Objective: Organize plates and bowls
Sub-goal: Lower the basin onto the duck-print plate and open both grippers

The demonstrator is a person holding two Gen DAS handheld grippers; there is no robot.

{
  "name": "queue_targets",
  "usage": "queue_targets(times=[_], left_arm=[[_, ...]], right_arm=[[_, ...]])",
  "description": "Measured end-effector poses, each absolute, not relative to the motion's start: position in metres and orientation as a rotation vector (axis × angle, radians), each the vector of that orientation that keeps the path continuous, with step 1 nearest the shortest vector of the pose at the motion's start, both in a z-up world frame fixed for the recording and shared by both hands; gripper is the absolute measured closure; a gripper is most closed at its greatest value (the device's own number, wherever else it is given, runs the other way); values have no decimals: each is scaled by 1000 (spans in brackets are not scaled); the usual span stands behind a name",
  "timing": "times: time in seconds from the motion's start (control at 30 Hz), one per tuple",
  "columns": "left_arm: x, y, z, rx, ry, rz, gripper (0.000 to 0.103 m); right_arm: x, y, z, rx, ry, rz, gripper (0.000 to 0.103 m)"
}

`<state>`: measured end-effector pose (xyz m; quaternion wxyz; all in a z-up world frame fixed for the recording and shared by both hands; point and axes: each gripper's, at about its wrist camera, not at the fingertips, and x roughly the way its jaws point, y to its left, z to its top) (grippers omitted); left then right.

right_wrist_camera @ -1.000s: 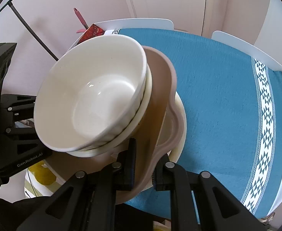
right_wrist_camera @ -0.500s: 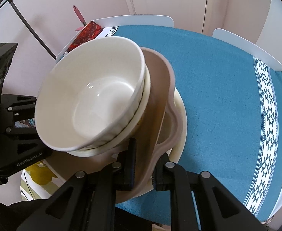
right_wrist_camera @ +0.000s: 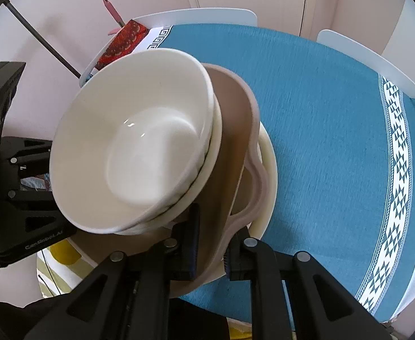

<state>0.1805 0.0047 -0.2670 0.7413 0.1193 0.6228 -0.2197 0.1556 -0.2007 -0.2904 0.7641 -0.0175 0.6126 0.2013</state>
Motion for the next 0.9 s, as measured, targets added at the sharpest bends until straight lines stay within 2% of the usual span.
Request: queue_targets(times=[0.13, 0.2, 0.27, 0.3, 0.37, 0.43, 0.53, 0.9], left_arm=[[182, 3, -263, 299, 1385, -492, 73], [183, 4, -262, 293, 1398, -516, 67], [180, 2, -258, 284, 1399, -554, 47], [178, 1, -254, 283, 1388, -557, 42], [176, -2, -249, 296, 1376, -559, 22], [175, -3, -246, 315, 1362, -550, 20], [174, 2, -242, 306, 1363, -544, 20], [142, 19, -204, 237, 1293, -477, 20]], right_arm=[[157, -199, -289, -43, 1361, 435, 89], [157, -199, -287, -45, 1370, 438, 88], [157, -200, -284, -42, 1378, 444, 86], [157, -201, -282, -41, 1381, 446, 86], [156, -203, -278, -38, 1385, 449, 82], [153, -203, -274, -41, 1384, 447, 76], [148, -208, -268, -49, 1381, 441, 50], [114, -231, -233, 43, 1277, 416, 50]])
